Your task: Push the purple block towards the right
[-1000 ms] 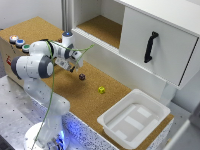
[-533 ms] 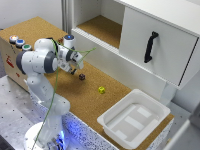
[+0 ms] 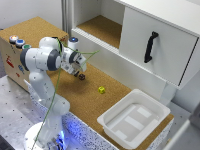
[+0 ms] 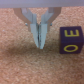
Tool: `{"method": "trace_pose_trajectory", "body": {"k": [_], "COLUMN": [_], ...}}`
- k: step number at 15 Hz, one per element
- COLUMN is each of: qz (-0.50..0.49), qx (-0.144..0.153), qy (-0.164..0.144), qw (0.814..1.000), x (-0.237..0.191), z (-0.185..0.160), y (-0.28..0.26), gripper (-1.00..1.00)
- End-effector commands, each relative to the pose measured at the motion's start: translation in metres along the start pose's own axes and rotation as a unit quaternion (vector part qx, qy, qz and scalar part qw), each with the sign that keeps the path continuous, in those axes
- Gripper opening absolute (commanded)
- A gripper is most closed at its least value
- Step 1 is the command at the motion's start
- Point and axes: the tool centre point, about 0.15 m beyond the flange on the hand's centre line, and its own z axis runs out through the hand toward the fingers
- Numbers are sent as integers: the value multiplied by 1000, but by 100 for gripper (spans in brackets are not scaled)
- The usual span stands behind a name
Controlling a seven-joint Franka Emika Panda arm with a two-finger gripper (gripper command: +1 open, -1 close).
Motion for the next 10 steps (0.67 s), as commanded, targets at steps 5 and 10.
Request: {"method": "trace_pose_trajectory", "body": {"k": [5, 10], "qz": [33, 60], "qx": [-34, -48], "qy": [-13, -8], "qw": [999, 997], "x": [9, 13], "z": [1, -4], "y": [69, 105], "gripper": [-100, -100]}}
